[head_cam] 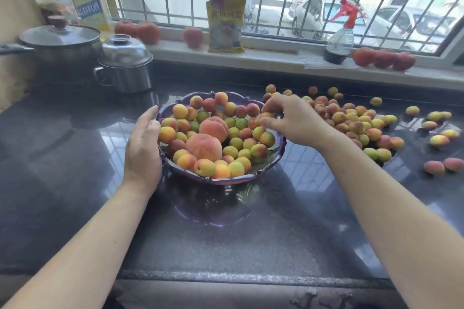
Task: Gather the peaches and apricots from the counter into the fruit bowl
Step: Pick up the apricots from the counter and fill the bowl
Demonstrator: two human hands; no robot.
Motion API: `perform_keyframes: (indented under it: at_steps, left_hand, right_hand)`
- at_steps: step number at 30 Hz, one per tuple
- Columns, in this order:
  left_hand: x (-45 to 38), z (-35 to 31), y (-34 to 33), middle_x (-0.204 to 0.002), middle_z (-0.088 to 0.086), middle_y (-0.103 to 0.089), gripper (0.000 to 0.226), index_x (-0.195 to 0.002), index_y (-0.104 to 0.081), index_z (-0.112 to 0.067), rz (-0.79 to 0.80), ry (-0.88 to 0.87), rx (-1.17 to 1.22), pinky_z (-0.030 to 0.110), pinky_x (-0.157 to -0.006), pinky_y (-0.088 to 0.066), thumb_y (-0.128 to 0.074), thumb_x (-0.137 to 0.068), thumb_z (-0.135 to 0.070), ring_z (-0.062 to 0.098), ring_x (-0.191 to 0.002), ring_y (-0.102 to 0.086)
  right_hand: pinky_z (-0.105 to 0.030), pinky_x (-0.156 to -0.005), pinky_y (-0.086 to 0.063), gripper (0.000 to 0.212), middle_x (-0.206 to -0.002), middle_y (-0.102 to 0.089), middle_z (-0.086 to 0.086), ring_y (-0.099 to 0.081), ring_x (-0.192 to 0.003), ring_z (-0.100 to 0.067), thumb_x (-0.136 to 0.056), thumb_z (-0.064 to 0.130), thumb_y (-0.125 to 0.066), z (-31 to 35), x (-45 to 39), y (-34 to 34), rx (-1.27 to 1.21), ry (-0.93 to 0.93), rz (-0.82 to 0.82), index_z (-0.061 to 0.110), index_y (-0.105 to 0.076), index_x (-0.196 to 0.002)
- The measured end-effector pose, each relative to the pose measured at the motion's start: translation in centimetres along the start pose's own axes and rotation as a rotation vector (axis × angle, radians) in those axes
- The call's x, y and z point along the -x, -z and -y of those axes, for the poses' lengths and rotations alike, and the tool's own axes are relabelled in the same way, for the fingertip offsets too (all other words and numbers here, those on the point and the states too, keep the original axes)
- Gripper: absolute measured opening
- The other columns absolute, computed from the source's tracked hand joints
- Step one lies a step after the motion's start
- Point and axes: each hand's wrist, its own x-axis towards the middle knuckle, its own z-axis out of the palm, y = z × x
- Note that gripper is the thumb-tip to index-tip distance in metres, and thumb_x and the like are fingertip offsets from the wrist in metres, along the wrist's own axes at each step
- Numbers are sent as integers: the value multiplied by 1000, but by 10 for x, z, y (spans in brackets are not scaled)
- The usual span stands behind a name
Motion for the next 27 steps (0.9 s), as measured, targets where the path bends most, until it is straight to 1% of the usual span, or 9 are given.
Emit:
perform_keyframes:
  at_steps: [2,5,7,9,12,16,18,21,27]
  left_hand:
    - [2,-2,0,-147,-4,-65,57,-146,-63,-35,3,-5,-11,53,-116,-50,-44,-96,-51,16,-137,-61]
    - [2,-2,-1,-148,-5,-64,57,-147,-62,-34,5,-10,-18,52,-116,-50,-42,-96,-51,16,-137,-60]
    - [1,-2,-1,-149,-4,-63,56,-147,-62,-34,10,-18,-26,52,-117,-50,-42,-97,-50,16,-138,-59]
    - [2,-2,-2,-148,-4,-63,55,-146,-63,-33,6,-20,-25,51,-116,-50,-42,-97,-48,16,-137,-59]
    - [3,-3,-2,-149,-4,-62,54,-146,-62,-33,5,-28,-36,49,-117,-50,-40,-98,-45,15,-137,-59]
    - [3,-2,-1,-148,-3,-63,57,-148,-62,-31,6,-31,-39,51,-118,-49,-41,-97,-48,15,-138,-59]
    - [4,-3,-1,-147,-3,-64,59,-150,-60,-29,8,-30,-47,50,-116,-50,-41,-98,-47,15,-136,-60]
    - [3,-1,0,-145,-4,-65,59,-149,-61,-31,3,-26,-24,52,-116,-50,-43,-96,-48,15,-135,-62]
    - [2,2,-2,-148,-4,-63,55,-149,-59,-33,33,-25,-4,48,-116,-51,-39,-100,-44,14,-136,-60]
  right_hand:
    - [-37,-89,-50,15,-102,-66,7,-58,-102,-18,-92,35,-70,-4,-4,-9,22,6,-15,24,-71,-102]
    - [-36,-95,-43,11,-114,-65,2,-54,-109,-18,-95,21,-65,-13,8,-9,-37,3,-319,19,-74,-101]
    - [-37,-94,-45,14,-112,-67,-4,-56,-107,-23,-95,13,-62,-33,24,-7,-16,-92,-453,14,-75,-101]
    - [-42,-98,-44,21,-117,-67,-12,-56,-110,-32,-91,10,-61,-65,43,-10,182,-256,-425,12,-73,-107]
    - [-49,-110,-34,39,-138,-55,-22,-44,-126,-43,-91,12,-58,-102,69,-23,447,-473,-278,8,-63,-130]
    - [-50,-114,-28,42,-146,-47,-23,-35,-133,-44,-95,13,-54,-107,76,-24,456,-529,-306,8,-58,-136]
    - [-49,-110,-32,40,-144,-46,-22,-37,-128,-44,-94,11,-54,-107,75,-18,449,-576,-330,8,-59,-134]
    - [-47,-101,-38,33,-132,-51,-23,-44,-115,-44,-92,10,-59,-105,77,-13,509,-592,-343,7,-66,-124]
    - [-46,-94,-45,29,-120,-54,-22,-48,-110,-40,-93,5,-61,-98,83,-11,473,-603,-386,7,-66,-121]
